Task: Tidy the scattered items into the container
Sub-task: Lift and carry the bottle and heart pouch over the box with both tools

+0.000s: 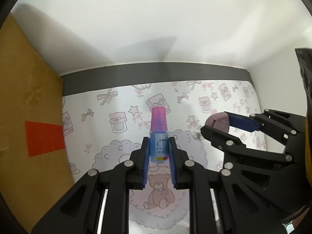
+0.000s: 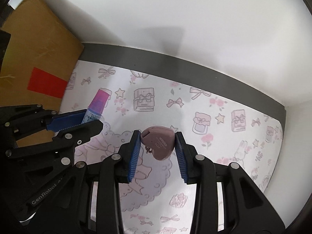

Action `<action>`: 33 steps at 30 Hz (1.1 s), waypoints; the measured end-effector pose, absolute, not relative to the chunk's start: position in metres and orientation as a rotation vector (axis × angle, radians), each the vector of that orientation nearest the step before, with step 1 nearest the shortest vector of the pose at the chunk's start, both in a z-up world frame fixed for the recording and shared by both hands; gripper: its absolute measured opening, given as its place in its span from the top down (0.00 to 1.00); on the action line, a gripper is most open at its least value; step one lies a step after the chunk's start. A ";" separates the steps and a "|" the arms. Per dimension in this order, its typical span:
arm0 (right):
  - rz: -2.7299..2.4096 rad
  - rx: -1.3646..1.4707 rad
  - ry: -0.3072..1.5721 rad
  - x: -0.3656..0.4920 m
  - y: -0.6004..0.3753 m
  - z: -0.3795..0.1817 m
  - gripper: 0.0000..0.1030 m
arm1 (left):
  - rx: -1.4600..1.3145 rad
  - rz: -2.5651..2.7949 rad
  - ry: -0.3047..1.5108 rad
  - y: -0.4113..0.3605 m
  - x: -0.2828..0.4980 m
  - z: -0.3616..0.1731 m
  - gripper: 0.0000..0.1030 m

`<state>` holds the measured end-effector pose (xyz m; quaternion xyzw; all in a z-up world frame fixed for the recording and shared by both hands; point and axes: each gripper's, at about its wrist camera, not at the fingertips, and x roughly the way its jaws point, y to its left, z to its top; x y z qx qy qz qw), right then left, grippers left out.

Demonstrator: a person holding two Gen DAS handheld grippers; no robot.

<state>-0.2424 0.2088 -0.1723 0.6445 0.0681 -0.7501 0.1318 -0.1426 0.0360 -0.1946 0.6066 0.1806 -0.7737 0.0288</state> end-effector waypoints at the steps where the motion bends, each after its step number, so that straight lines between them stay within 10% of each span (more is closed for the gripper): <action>1: -2.187 1.863 0.193 -0.235 0.198 -0.170 0.64 | 1.860 -2.397 0.548 0.037 -0.139 -0.189 0.82; 33: -2.406 1.630 0.133 -0.156 0.165 -0.049 0.64 | 1.599 -2.572 0.432 0.069 -0.068 -0.067 0.82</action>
